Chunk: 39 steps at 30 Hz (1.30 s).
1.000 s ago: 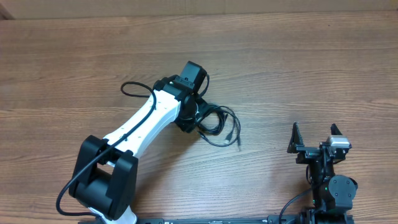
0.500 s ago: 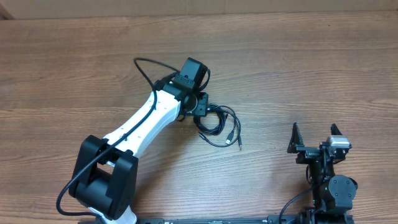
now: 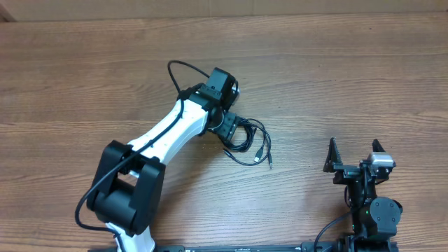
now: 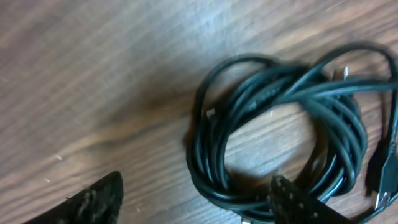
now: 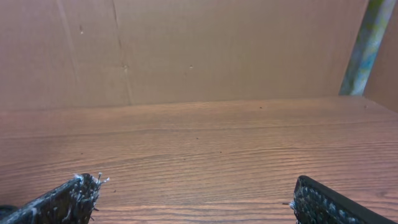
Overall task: Untangle cables
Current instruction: 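Lower the left gripper and close it on the cable coil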
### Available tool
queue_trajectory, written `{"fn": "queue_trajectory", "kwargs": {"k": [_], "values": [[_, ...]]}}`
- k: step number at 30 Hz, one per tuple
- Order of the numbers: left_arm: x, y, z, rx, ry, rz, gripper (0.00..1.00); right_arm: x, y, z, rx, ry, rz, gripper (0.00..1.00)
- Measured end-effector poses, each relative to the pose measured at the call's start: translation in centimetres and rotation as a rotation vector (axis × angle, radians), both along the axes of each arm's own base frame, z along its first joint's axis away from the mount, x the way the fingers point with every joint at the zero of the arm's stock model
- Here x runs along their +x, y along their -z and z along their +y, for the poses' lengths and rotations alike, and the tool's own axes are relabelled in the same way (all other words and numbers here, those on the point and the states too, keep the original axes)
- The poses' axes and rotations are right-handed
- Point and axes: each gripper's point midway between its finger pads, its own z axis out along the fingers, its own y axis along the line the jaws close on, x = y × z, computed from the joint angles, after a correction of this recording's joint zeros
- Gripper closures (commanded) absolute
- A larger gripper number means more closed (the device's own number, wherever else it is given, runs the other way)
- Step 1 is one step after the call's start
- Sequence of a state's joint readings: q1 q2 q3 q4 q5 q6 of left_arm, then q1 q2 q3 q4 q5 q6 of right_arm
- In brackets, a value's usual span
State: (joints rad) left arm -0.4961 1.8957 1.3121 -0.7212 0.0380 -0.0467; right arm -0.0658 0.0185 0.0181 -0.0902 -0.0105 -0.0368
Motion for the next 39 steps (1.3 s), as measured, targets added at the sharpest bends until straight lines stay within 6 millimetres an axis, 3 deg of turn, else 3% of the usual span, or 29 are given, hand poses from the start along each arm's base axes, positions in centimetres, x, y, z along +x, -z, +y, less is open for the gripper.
{"fn": "queue_trajectory", "kwargs": {"k": [1,3,8,18,19,22,29,34,39], "values": [[-0.3,0.3,0.0,0.000,-0.002,0.016,0.39,0.0,0.0,0.0,0.000,0.000,0.000,0.00],[-0.6,0.4,0.0,-0.009,-0.029,0.037,0.44,0.0,0.0,0.0,0.000,0.000,0.000,0.00],[-2.4,0.8,0.7,-0.021,-0.256,0.150,0.27,0.0,0.0,0.0,0.000,0.000,-0.001,0.00],[-4.4,2.4,-0.1,-0.098,-0.673,0.265,0.29,0.0,0.0,0.0,0.000,0.000,0.000,0.00],[-4.6,2.6,-0.3,-0.108,-0.702,0.275,0.32,0.0,0.0,0.0,0.000,0.000,0.000,0.00],[-4.8,2.9,-0.5,-0.135,-0.800,0.302,0.58,0.0,0.0,0.0,0.000,0.000,0.000,0.00],[-3.1,2.7,-1.2,-0.201,-0.875,0.256,0.95,0.0,0.0,0.0,0.000,0.000,0.000,0.00],[-2.5,2.7,-0.6,-0.183,-0.882,0.212,0.95,0.0,0.0,0.0,0.000,0.000,0.000,0.00],[-2.1,2.5,-0.2,-0.132,-0.726,0.151,0.96,0.0,0.0,0.0,0.000,0.000,0.000,0.00]]}}
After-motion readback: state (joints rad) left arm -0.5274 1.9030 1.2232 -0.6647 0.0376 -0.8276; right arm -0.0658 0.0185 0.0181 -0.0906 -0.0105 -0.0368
